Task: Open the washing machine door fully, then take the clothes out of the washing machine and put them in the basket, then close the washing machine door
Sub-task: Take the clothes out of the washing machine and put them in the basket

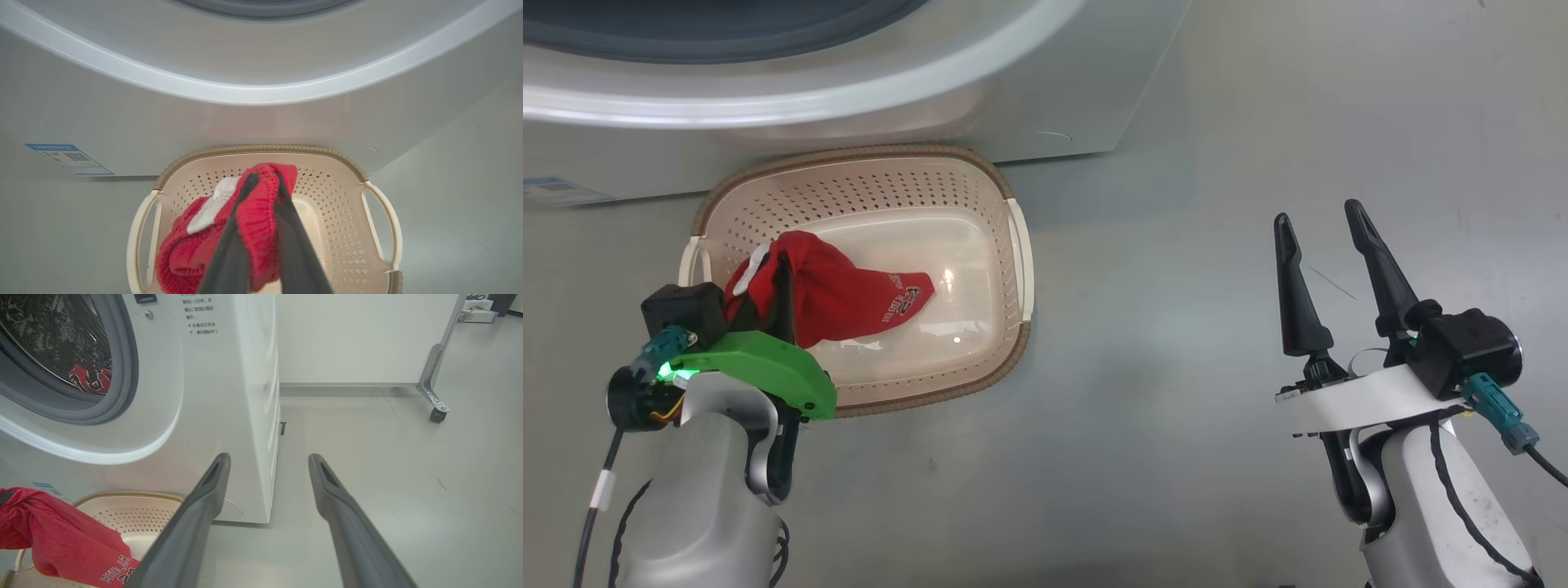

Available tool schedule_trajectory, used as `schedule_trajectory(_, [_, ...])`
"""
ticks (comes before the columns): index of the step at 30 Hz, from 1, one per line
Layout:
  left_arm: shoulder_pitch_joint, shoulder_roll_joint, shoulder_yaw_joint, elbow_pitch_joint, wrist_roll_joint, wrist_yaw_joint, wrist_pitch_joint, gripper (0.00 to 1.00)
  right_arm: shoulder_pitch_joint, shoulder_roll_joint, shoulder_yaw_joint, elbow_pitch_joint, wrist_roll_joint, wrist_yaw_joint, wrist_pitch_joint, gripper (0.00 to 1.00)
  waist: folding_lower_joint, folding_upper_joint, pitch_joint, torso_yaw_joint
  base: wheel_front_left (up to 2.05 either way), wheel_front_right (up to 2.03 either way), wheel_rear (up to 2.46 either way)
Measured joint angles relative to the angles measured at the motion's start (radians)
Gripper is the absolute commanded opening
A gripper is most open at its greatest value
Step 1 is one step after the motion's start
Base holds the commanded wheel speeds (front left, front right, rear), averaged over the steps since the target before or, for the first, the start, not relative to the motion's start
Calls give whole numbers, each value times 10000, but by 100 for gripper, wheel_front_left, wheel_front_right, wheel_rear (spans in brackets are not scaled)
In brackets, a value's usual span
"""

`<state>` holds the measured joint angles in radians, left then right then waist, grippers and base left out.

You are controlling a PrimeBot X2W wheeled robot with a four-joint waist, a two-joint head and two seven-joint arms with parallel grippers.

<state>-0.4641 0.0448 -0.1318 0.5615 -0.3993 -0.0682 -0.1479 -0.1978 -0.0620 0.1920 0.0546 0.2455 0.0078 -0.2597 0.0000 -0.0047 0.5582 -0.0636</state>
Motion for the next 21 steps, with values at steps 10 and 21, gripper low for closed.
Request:
schedule_trajectory(10, [-724,-33,100,1743,-128,-23,201,100,-231,23,-104,75,84,-15,0,100,0,0,391,-377,0,0,0])
schedule_trajectory(21, [-905,-40,132,2420,-82,-119,-708,100,-289,40,-395,201,94,-100,0,100,0,0,181,-175,0,0,0])
